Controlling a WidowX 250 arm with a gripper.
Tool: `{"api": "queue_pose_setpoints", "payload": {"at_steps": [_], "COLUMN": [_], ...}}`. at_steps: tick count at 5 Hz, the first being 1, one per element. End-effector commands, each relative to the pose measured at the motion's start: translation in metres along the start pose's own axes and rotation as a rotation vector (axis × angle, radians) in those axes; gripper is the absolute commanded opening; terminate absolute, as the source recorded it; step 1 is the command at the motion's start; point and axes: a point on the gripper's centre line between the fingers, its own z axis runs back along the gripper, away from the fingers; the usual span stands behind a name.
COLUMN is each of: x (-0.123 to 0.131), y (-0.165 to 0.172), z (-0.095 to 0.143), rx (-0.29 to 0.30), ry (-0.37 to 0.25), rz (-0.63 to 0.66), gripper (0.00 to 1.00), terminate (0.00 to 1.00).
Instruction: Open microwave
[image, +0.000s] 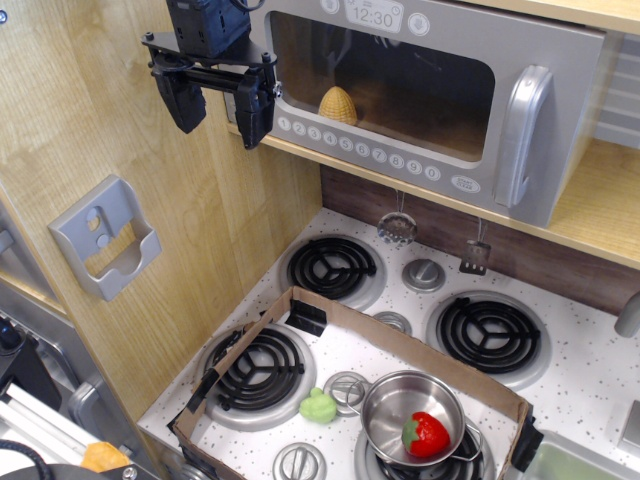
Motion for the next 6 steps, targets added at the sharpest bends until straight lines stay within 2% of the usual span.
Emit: {"api": "queue_pose_setpoints", "payload": {"at_steps": [1, 2, 3, 5, 6], "x": [0.0, 0.002, -0.002, -0.004, -0.001], "y": [0.0, -0.029, -0.059, -0.124, -0.145], "z": [0.0, 0.001, -0.005, -0.001, -0.004], "rx": [0.0, -0.01, -0.023, 0.047, 0.026], "ry": [0.0, -0.051, -0.059, -0.089, -0.109], "rz": [0.0, -0.019, -0.014, -0.038, -0.037], "gripper": [1.0, 1.0, 1.0, 1.0, 1.0], "terminate": [0.0, 0.0, 0.0, 0.0, 0.0]}}
